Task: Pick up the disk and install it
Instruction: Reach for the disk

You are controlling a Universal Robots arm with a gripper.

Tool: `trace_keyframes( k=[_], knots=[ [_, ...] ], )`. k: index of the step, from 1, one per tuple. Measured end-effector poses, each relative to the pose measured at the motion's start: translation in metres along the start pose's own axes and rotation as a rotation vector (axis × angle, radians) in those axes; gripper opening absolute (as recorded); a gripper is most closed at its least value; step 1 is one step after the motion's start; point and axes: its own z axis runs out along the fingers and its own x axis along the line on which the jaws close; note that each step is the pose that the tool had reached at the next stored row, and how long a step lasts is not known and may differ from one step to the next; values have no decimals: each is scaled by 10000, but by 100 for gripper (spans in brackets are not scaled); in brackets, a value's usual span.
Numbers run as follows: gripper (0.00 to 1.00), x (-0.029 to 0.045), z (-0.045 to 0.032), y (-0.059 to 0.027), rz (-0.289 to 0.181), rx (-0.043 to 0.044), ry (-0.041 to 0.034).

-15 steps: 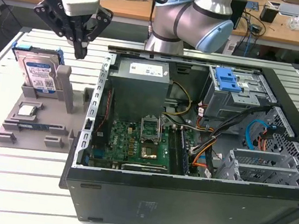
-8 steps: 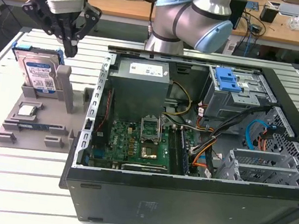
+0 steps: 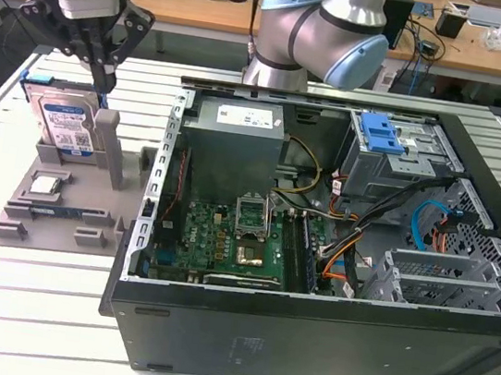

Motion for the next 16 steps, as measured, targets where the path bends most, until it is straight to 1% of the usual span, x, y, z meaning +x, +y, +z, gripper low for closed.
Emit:
trace_keyframes(
  k=[3, 7, 16],
  knots=[
    [11, 51, -1, -3, 0, 0, 0],
    [11, 94, -2, -6, 0, 0, 0],
    [11, 163, -4, -12, -1, 0, 0]
  ],
)
